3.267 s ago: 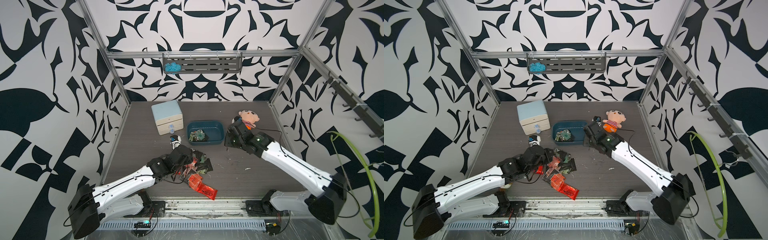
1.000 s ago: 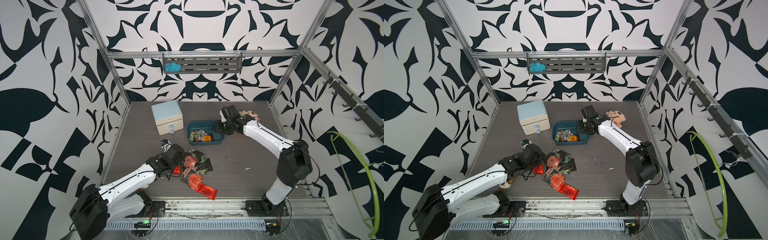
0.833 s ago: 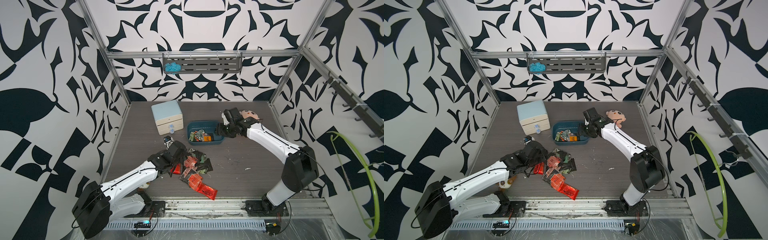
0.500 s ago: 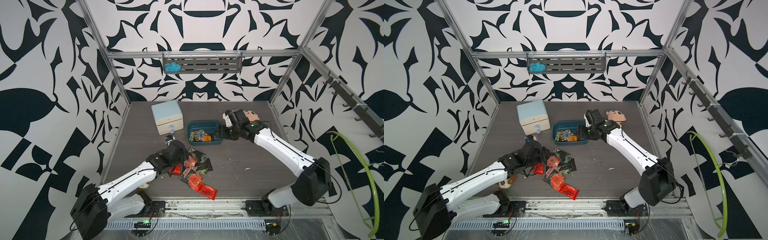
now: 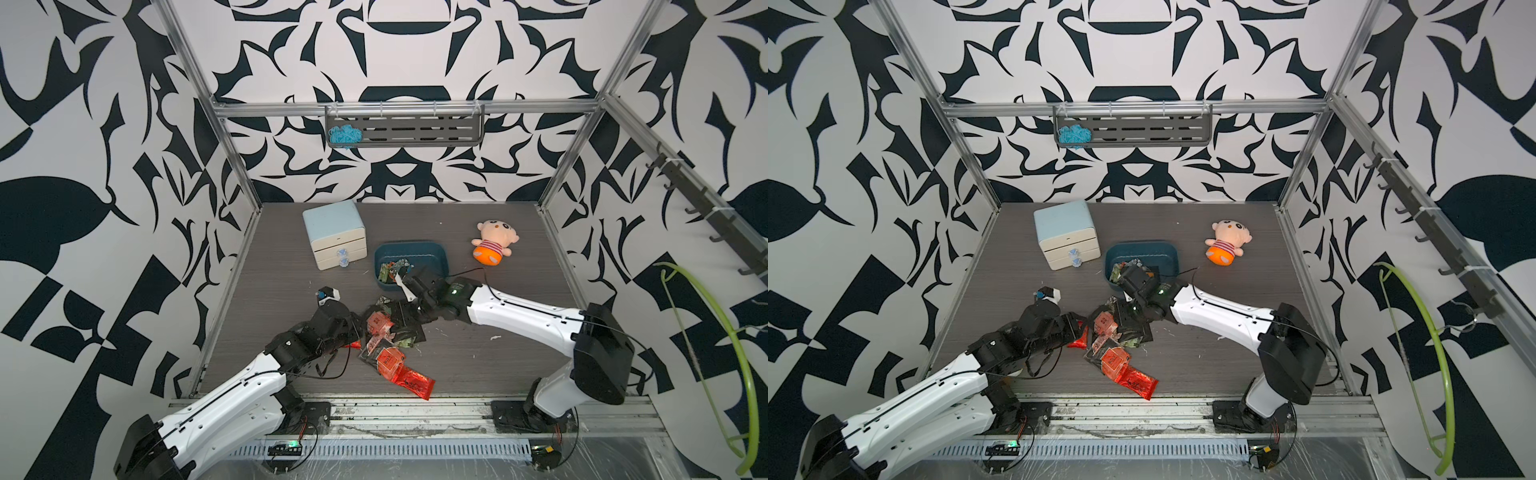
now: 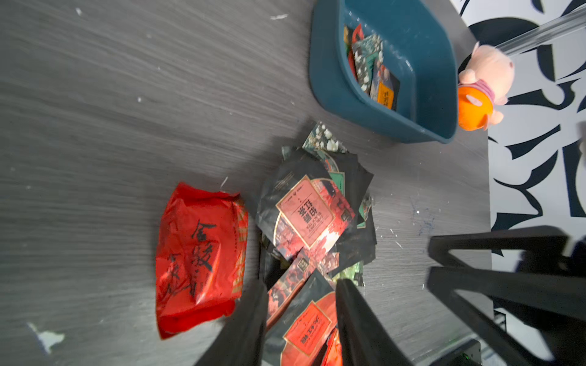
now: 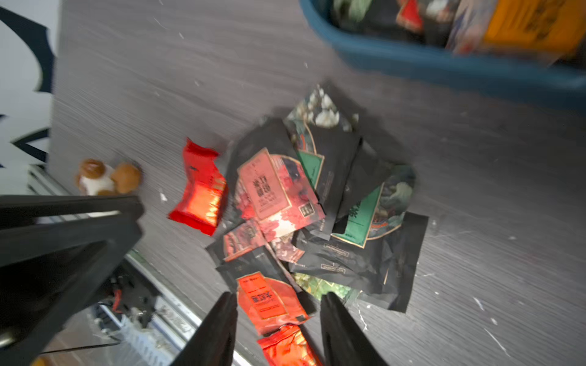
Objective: Put the tea bags into the storage box
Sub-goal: Pick up the tea bag from the center of the board.
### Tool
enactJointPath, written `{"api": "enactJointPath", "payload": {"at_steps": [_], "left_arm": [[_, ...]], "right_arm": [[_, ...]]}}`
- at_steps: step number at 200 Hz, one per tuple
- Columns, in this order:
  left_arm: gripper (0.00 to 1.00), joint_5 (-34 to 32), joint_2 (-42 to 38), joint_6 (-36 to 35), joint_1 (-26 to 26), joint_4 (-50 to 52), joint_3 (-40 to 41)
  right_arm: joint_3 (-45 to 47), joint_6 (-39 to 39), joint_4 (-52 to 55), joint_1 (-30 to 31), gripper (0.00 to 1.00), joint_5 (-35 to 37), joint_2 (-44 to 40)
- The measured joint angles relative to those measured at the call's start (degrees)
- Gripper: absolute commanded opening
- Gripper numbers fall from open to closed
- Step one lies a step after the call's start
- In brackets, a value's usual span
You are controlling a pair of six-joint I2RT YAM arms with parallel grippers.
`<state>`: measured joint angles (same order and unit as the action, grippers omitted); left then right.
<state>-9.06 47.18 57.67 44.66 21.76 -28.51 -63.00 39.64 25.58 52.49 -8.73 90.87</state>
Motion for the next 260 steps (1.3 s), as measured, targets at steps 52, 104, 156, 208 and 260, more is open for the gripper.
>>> {"api": "enactJointPath", "payload": {"at_steps": [52,104,156,208,260], "left_arm": [[0.39,4.42,9.29,0.55,0.0,-1.6,-0.61],[0.39,5.27,12.26,0.37,0.0,-3.69,-1.7],[0.39,5.29,18.53,0.35,-0.17,-4.76,-3.8],[0.39,5.46,22.64,-0.17,-0.9,-5.9,-5.01],[0.39,6.05,28.48,-1.31,-2.12,-7.3,-5.33]], "right_arm": [[5.38,5.07,-6.01,-0.39,0.43,-0.55,2.34],[5.33,8.52,-12.87,-0.39,0.34,-1.38,4.72],[5.33,11.5,-15.63,-0.39,0.35,-0.68,7.32],[5.33,13.03,-18.36,-0.39,0.35,-0.42,7.58],[5.31,14.27,-20.04,-0.39,0.35,0.02,8.68]]}}
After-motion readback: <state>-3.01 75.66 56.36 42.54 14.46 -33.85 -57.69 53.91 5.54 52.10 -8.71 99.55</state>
